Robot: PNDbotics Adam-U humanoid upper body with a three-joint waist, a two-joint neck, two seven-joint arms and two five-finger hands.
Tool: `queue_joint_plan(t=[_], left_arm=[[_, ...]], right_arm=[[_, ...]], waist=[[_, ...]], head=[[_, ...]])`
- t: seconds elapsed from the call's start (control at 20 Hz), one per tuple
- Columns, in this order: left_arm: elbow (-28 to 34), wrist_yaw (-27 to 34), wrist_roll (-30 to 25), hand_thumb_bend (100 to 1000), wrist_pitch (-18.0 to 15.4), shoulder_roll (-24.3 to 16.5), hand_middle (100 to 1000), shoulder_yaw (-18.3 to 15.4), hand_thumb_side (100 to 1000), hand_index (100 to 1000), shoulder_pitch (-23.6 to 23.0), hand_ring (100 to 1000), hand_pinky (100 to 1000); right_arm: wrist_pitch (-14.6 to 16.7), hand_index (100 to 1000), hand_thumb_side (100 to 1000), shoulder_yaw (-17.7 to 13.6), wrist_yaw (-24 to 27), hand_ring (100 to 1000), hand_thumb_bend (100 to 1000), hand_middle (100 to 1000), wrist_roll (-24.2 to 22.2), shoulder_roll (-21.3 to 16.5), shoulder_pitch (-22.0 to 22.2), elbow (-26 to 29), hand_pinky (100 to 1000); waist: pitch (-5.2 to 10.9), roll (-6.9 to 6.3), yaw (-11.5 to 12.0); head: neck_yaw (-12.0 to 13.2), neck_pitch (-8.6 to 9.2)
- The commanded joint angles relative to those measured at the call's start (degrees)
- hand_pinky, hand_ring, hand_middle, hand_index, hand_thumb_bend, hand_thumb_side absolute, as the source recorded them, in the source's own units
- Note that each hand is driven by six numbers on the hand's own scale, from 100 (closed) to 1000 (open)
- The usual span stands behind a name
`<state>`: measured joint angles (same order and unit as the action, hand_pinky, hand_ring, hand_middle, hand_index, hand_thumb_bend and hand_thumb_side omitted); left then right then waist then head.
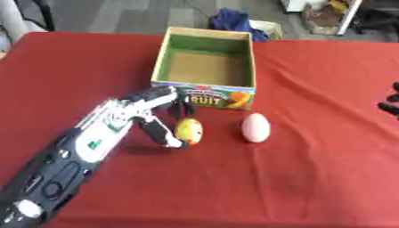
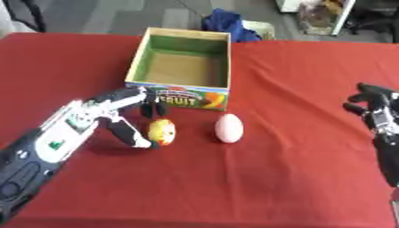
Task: Pick up objects on the table and place them in the box.
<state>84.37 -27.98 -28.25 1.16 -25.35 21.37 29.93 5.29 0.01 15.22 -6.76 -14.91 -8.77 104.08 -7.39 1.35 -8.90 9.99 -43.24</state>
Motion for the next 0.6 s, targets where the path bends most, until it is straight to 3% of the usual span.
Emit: queue_joint_plan(t=[0.05, 0.35, 0.6], left_arm=[[-0.8, -1.8, 1.3, 590, -0.4, 0.1, 594, -0.2, 100, 712, 1.5, 574, 615], [-3.1, -4.9, 3.5, 540, -1.2, 1.0, 540, -0.1, 100, 684, 2.0, 544, 602], [-4.1, -6.4, 5.1, 399, -1.6, 1.3, 462, -0.2, 100, 603, 2.0, 484, 572]], right_arm=[[0.1, 742, 485, -0.2, 0.3, 1000, 100, 592, -0.1, -1.2, -0.5, 0.8, 810], [0.1, 742, 486, -0.3, 0.3, 1000, 100, 592, -0.1, -1.2, -0.4, 0.8, 810], [0.1, 742, 487, -0.3, 0.3, 1000, 100, 592, -0.1, -1.1, -0.4, 0.8, 810]], waist=[[0.75, -0.03, -0.1], [0.75, -0.09, -0.3], [0.79, -0.18, -0.5]], head=[[0.2, 0.24], [0.3, 0.30], [0.2, 0.32]])
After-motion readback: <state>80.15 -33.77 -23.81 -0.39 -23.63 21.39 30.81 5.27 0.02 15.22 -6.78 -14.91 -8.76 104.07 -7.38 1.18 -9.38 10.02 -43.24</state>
